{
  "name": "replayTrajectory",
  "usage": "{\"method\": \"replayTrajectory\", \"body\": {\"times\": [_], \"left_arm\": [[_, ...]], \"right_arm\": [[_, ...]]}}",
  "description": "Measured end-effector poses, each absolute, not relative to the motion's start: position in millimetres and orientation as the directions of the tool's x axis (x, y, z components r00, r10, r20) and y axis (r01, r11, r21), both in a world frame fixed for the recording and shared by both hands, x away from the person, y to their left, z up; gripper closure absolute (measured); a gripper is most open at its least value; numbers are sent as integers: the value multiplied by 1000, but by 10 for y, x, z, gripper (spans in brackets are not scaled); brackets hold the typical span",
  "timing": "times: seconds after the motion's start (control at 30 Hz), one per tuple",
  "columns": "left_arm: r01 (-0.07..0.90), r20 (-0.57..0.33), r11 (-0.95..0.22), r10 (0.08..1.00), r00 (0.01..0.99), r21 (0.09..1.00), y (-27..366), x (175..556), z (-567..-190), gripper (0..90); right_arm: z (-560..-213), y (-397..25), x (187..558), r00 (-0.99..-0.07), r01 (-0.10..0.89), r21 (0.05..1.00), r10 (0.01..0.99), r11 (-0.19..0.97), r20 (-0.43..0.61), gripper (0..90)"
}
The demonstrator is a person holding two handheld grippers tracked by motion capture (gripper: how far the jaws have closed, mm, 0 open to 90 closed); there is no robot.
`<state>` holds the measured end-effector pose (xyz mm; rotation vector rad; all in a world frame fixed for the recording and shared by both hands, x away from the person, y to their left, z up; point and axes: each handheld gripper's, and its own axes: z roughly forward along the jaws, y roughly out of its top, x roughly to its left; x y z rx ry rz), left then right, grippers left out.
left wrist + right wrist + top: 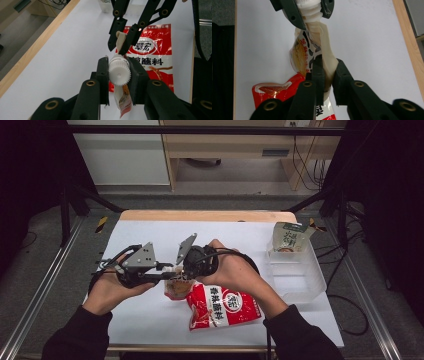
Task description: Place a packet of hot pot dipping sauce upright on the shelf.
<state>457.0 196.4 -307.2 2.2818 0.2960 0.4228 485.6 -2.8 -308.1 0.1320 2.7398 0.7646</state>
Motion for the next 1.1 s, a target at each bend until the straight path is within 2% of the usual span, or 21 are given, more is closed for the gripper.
{"method": "replayTrajectory", "body": {"times": [0.03, 0.27, 0.3, 0.37, 0.47, 0.5, 0.53, 0.83, 1.1], "left_arm": [[89, 200, -657, 352, 914, 749, 1974, 4577, -3074, 734], [113, 174, -608, 392, 903, 786, 2005, 4606, -3090, 721], [117, 172, -605, 398, 901, 788, 2006, 4609, -3094, 694], [128, 167, -589, 420, 892, 798, 2009, 4613, -3112, 551], [132, 163, -561, 444, 881, 817, 2047, 4591, -3154, 467], [132, 163, -561, 444, 881, 817, 2047, 4591, -3154, 397], [141, 157, -542, 466, 871, 829, 2081, 4582, -3195, 363], [205, 120, -514, 529, 840, 833, 2236, 4537, -3481, 228], [250, 110, -506, 579, 808, 826, 2325, 4495, -3728, 151]], "right_arm": [[-3062, -25, 4853, -952, 12, 516, 169, 856, -257, 852], [-2938, -11, 4881, -948, 21, 501, 176, 865, -264, 875], [-2919, -9, 4887, -947, 19, 499, 176, 866, -270, 876], [-2879, -14, 4905, -945, 19, 500, 178, 866, -274, 876], [-2830, -44, 4945, -940, 28, 501, 193, 865, -281, 877], [-2809, -70, 4971, -938, 32, 500, 198, 866, -285, 876], [-2798, -89, 4987, -937, 38, 499, 205, 866, -284, 876], [-2789, -266, 5093, -925, 71, 490, 240, 869, -293, 875], [-2770, -474, 5129, -918, 84, 495, 260, 865, -299, 873]]}}
